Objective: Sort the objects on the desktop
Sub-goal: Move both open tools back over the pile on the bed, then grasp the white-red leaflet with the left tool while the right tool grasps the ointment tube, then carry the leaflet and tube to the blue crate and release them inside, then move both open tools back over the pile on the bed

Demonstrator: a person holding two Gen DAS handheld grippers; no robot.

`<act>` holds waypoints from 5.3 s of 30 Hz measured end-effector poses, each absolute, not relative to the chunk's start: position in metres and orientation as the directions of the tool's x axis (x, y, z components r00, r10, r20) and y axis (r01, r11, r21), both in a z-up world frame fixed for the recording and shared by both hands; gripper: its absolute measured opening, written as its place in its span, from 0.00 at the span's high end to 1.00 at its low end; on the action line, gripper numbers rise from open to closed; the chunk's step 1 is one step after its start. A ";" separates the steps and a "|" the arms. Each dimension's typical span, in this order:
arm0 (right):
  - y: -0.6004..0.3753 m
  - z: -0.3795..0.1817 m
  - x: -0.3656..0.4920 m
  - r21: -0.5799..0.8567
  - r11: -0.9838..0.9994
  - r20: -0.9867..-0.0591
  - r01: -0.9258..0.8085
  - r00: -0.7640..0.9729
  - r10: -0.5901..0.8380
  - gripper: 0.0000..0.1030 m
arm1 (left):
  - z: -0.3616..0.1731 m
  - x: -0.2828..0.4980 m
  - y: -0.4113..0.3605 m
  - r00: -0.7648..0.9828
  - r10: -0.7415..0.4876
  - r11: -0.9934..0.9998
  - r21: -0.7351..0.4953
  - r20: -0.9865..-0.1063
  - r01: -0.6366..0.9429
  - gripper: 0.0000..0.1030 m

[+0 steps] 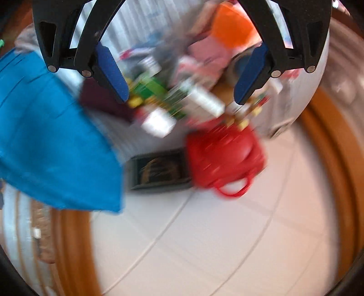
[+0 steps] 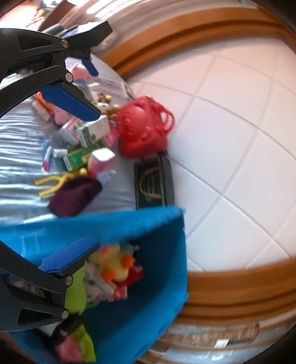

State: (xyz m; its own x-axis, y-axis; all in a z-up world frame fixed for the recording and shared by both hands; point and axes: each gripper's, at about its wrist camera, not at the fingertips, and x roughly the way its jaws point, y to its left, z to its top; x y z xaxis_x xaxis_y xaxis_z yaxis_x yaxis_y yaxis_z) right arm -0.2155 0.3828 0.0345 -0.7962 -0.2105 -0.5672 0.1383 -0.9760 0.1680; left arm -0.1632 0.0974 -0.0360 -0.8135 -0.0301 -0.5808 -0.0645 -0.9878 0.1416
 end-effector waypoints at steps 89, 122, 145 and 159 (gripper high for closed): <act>0.285 -0.087 -0.235 0.095 -0.939 -0.692 0.331 -0.656 -0.301 0.83 | -0.091 -0.160 0.110 -0.701 0.148 -0.986 -0.051 -0.698 -0.157 0.73; 0.601 0.004 -0.163 0.015 -0.965 -0.519 -0.263 -0.827 0.217 0.83 | 0.055 -0.149 0.442 -0.668 0.498 -0.745 0.122 -0.554 -0.656 0.73; 0.618 0.008 -0.143 0.017 -0.959 -0.491 -0.284 -0.838 0.239 0.07 | 0.059 -0.135 0.440 -0.721 0.486 -0.769 0.150 -0.494 -0.621 0.22; 0.530 0.050 -0.122 -0.007 -0.979 -0.386 -0.204 -0.903 0.191 0.00 | 0.056 -0.125 0.314 -0.818 0.410 -0.882 0.056 -0.403 -0.469 0.13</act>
